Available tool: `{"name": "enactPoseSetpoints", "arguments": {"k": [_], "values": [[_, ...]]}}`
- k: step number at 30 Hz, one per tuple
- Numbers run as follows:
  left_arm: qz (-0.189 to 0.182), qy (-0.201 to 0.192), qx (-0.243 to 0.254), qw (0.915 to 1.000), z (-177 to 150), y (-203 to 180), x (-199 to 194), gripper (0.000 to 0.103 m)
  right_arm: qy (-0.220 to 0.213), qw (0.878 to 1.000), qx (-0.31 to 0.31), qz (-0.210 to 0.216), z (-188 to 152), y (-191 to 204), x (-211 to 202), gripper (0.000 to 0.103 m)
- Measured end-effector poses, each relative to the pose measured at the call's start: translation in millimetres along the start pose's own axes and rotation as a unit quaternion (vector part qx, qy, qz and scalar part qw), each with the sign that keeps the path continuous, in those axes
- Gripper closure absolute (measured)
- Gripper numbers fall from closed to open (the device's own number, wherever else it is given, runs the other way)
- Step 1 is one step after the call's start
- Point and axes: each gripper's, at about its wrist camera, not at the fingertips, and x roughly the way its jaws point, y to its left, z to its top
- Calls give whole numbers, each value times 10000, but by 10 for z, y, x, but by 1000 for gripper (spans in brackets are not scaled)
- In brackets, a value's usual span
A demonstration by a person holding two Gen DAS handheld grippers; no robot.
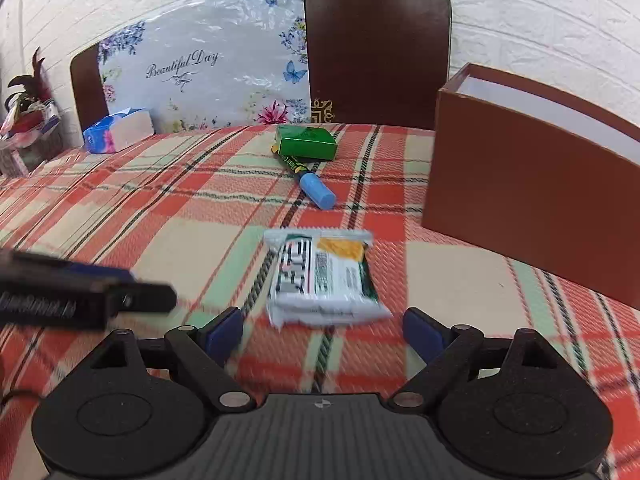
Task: Organize objects
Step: 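Move the left gripper to the green-and-white cracker packet, then grasp the cracker packet with the left gripper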
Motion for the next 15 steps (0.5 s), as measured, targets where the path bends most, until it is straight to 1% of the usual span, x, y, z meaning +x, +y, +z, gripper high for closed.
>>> {"name": "enactPoseSetpoints", "arguments": {"k": [2,3,5,9,11,12,14,15], "values": [[-74,6,-51,10000,4,31,1,44,-37,10000,-12,-17,47,13,75,32],[-108,15,-71,9999,8,44,3,44,-74,9999,-53,-74,48,22,69,46],[-151,25,-81,9999,9,56,6,44,-74,9999,-95,-50,29,23,23,56],[-132,82,-2,9999,18,9,14,39,-74,9993,-236,-270,-117,39,-182,56],[-167,180,76,9997,44,-60,33,36,-89,9986,-254,-461,-220,12,-319,56],[-285,257,109,9992,64,-108,46,36,-94,9979,-250,-587,-269,-24,-392,56],[-672,462,174,9965,102,-246,98,36,-99,9960,-144,-878,-365,-123,-532,55],[-856,571,216,9945,126,-341,130,36,-95,9951,-28,-986,-410,-190,-602,48]]}}
